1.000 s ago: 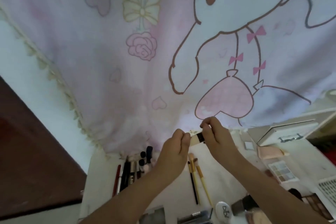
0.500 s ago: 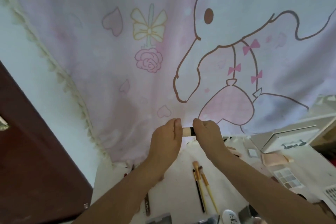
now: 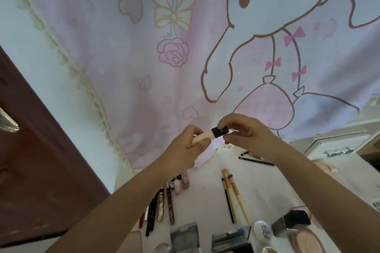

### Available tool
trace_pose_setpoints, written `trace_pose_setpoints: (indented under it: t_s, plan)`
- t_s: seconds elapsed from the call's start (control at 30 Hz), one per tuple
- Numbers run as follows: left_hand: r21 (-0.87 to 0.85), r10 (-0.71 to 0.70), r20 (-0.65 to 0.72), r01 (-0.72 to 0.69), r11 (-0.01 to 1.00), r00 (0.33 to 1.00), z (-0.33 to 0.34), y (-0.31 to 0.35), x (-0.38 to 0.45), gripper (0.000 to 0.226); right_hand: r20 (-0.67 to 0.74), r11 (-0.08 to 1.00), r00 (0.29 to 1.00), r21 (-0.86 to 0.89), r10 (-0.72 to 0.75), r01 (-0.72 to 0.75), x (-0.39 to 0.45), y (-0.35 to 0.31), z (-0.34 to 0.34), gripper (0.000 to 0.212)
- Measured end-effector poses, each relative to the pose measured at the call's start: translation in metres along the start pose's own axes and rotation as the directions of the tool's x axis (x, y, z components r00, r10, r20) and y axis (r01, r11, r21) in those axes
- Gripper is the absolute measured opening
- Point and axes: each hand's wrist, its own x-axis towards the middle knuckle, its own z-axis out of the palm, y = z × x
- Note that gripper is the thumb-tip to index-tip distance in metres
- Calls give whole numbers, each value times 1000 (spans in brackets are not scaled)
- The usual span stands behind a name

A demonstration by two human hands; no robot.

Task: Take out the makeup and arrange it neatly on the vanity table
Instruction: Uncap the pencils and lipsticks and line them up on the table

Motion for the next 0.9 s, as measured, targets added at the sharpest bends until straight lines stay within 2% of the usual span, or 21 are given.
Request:
trace_pose_setpoints:
  t_s: [0.07, 0.1, 0.13, 0.17, 0.23, 0.27, 0.33, 0.4, 0.47, 0.5, 0.6, 0.63, 0.7, 0.77, 0.83, 0.87, 0.9]
  plan:
    - [153, 87, -37, -80, 985, 996, -2, -1, -1, 7, 26, 999, 999, 48, 24, -26, 0, -4, -2, 28]
    - [221, 135, -42, -122, 968, 990, -1, -1, -2, 6, 36, 996, 997, 49, 72, -74, 0, -7, 0, 20]
    - [269, 173, -45, -155, 951, 984, 0, -1, -3, 5, 44, 991, 990, 10, 131, -131, 2, -9, 2, 12]
    - [301, 200, -51, -176, 937, 979, 1, -2, -4, 5, 41, 983, 985, -77, 169, -165, 3, -10, 5, 20]
    - [372, 244, -75, -200, 906, 967, 2, -3, -5, 8, -18, 963, 990, -231, 138, -139, 4, -10, 8, 28]
    - [400, 265, -96, -207, 893, 959, 2, -3, -5, 10, -40, 972, 996, -218, 81, -87, 3, -9, 9, 23]
    - [424, 283, -148, -198, 884, 947, 0, -4, -3, 12, -32, 996, 999, -87, 3, -6, 0, -4, 6, 29]
    - [424, 282, -185, -182, 887, 942, -1, -5, -2, 12, 27, 1000, 1000, 21, 8, -9, -1, -2, 4, 39]
    - [448, 297, -191, -186, 875, 936, -1, -5, -2, 15, 57, 993, 994, 59, 98, -101, 3, -4, 7, 25]
    - [462, 309, -186, -194, 865, 933, -1, -4, -3, 16, 50, 988, 987, 33, 150, -151, 5, -5, 9, 12]
    - [486, 321, -175, -202, 850, 931, -2, -4, -3, 19, 2, 985, 994, -139, 105, -104, 8, -9, 10, 20]
    - [481, 315, -181, -195, 855, 932, -2, -4, -3, 18, 3, 993, 998, -107, 58, -57, 8, -9, 9, 19]
    - [466, 311, -201, -189, 865, 929, -4, -5, -3, 20, 55, 999, 998, 41, 9, -11, 6, -6, 6, 33]
    - [467, 318, -208, -192, 863, 925, -5, -7, -3, 23, 115, 984, 991, 160, 64, -82, 8, -2, 6, 40]
    - [478, 324, -205, -195, 856, 924, -3, -9, -3, 24, 116, 976, 981, 136, 154, -169, 11, 1, 10, 20]
    - [485, 326, -201, -196, 852, 924, -2, -11, -3, 24, 101, 980, 979, 68, 178, -185, 13, 2, 11, 13]
    - [491, 327, -198, -196, 849, 924, -1, -12, -4, 24, 85, 984, 980, -12, 178, -177, 14, 2, 12, 20]
